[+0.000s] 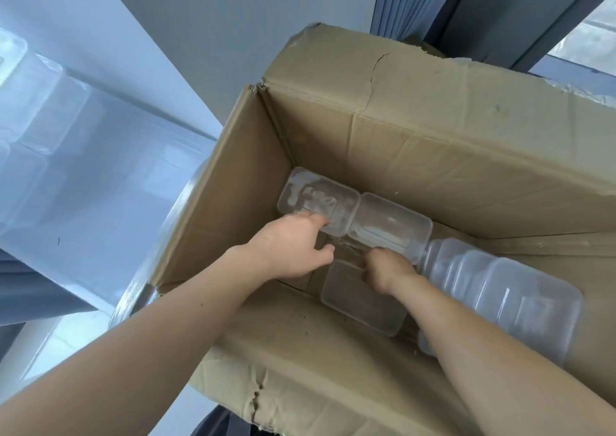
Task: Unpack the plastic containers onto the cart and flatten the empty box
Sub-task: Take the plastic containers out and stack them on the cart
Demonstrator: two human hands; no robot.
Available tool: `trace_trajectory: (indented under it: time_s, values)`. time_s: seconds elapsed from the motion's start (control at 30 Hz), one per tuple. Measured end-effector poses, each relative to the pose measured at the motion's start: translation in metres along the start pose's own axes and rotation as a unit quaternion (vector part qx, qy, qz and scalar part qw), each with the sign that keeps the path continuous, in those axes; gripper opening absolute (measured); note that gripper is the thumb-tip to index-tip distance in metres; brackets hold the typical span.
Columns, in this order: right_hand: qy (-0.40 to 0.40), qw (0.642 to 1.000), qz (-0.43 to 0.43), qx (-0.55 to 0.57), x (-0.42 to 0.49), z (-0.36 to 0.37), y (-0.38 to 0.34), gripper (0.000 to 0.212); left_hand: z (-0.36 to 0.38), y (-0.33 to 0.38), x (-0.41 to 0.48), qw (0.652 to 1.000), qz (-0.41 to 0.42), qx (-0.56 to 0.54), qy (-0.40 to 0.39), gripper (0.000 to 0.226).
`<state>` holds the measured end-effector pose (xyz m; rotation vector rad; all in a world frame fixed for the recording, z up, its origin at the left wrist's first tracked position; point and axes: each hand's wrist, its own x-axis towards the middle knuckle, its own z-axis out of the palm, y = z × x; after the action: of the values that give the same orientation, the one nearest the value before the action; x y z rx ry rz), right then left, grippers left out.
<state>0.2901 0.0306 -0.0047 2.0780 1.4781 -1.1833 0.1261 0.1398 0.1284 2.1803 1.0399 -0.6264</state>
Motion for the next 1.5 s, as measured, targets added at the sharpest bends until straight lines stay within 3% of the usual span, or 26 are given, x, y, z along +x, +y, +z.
trace_trajectory:
  time_s: [0.2,0.3,0.37,0.47,0.53,0.63,0.67,0.8,0.9,1.27,1.37,1.5]
  values:
    - [0.089,0.99,-0.015,0.11,-0.027,-0.041,-0.003,0.011,-0.005,-0.001,-0.012,0.997,-0.066,-0.022,0.035,0.061]
    - [0.17,0.949,-0.011,0.264,-0.051,-0.071,-0.005,0.01,-0.012,-0.004,-0.025,0.979,-0.104,-0.132,0.112,0.065]
    - [0.197,0.894,-0.032,0.401,-0.069,-0.088,-0.014,0.01,-0.014,-0.006,-0.035,0.948,-0.108,-0.258,0.151,0.063]
    - [0.193,0.816,-0.072,0.541,-0.089,-0.101,-0.036,0.012,-0.016,-0.005,-0.05,0.864,-0.094,-0.476,0.138,0.053]
    - [0.195,0.805,-0.09,0.553,-0.093,-0.104,-0.048,0.01,-0.014,-0.005,-0.059,0.81,-0.092,-0.564,0.131,0.053]
    - [0.175,0.787,-0.086,0.585,-0.081,-0.103,-0.053,0.032,-0.013,-0.009,-0.066,0.786,-0.11,-0.592,0.14,0.045]
    - [0.173,0.795,-0.074,0.577,-0.07,-0.101,-0.051,0.035,-0.012,-0.011,-0.066,0.779,-0.125,-0.598,0.141,0.04]
    - [0.176,0.93,-0.008,0.322,-0.004,-0.086,-0.038,0.044,-0.014,-0.013,-0.058,0.773,-0.162,-0.602,0.116,0.031]
    - [0.145,0.971,0.0,0.19,0.032,-0.075,-0.036,0.059,-0.015,-0.017,-0.046,0.789,-0.151,-0.579,0.138,0.033]
    - [0.145,0.989,0.004,-0.024,0.074,-0.056,-0.054,0.056,-0.011,-0.03,-0.032,0.789,-0.177,-0.563,0.174,0.031]
    - [0.125,0.992,0.004,-0.017,0.071,-0.053,-0.058,0.058,-0.01,-0.032,-0.029,0.791,-0.181,-0.559,0.172,0.03]
    - [0.045,0.995,0.004,0.091,0.065,-0.047,-0.057,0.054,-0.012,-0.028,-0.027,0.791,-0.178,-0.56,0.168,0.031]
